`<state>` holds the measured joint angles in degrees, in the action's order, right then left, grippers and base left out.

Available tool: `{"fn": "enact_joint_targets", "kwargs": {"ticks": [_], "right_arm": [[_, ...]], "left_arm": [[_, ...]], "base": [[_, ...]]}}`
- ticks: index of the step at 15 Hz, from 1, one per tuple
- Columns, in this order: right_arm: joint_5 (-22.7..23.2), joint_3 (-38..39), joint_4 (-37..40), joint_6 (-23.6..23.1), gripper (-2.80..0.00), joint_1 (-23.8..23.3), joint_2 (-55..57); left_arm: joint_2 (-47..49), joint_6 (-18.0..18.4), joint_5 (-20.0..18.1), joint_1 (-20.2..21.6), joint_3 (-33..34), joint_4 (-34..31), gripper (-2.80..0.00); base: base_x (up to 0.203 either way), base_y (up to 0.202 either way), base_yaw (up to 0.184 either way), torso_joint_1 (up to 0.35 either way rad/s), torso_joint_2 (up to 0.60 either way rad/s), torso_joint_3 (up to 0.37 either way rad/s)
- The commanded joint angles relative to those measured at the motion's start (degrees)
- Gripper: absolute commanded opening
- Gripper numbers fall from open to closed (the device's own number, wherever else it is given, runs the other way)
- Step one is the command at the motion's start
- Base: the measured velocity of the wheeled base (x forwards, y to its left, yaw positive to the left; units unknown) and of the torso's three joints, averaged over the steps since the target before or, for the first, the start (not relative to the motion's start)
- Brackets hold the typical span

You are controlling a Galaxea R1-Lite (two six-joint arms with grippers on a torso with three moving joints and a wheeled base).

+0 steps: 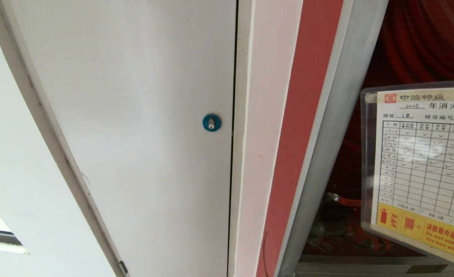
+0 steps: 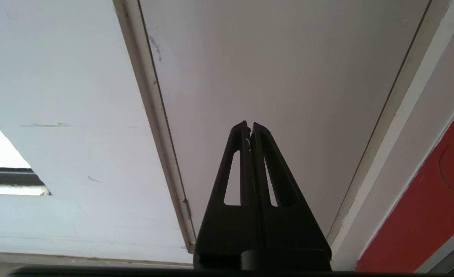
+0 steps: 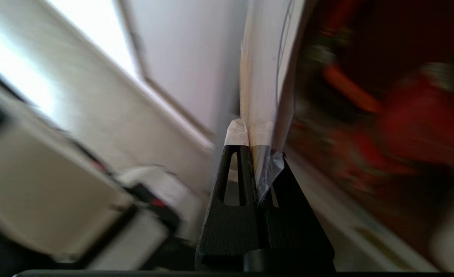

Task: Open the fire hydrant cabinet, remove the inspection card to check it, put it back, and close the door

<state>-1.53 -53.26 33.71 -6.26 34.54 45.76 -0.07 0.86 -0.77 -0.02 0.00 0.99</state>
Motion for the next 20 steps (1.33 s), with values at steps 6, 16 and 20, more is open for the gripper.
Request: {"fn": "enact_joint_targets", "kwargs": {"ticks": [6,16,20], "right_arm": [[-24.62,-5.47,0.69,-20.72,-2.8,-0.31,4.35],[-31.17,-10.74,1.45,-48.35,-2.8,-14.61,4.93],[-31.17,-11.61,2.62,-54.02,-2.8,-17.07,6.32]], "left_arm": [[-0.01,0.02,-0.02,-0.06,0.35,0.07,-2.8],[-0.01,0.02,-0.02,-0.05,0.35,-0.02,-2.8],[-0.01,0.02,-0.02,0.02,0.35,0.04,-2.8]], "base": [[0.0,0.0,0.0,0.0,0.0,0.0],[0.0,0.0,0.0,0.0,0.0,0.0],[0.0,0.0,0.0,0.0,0.0,0.0]]}}
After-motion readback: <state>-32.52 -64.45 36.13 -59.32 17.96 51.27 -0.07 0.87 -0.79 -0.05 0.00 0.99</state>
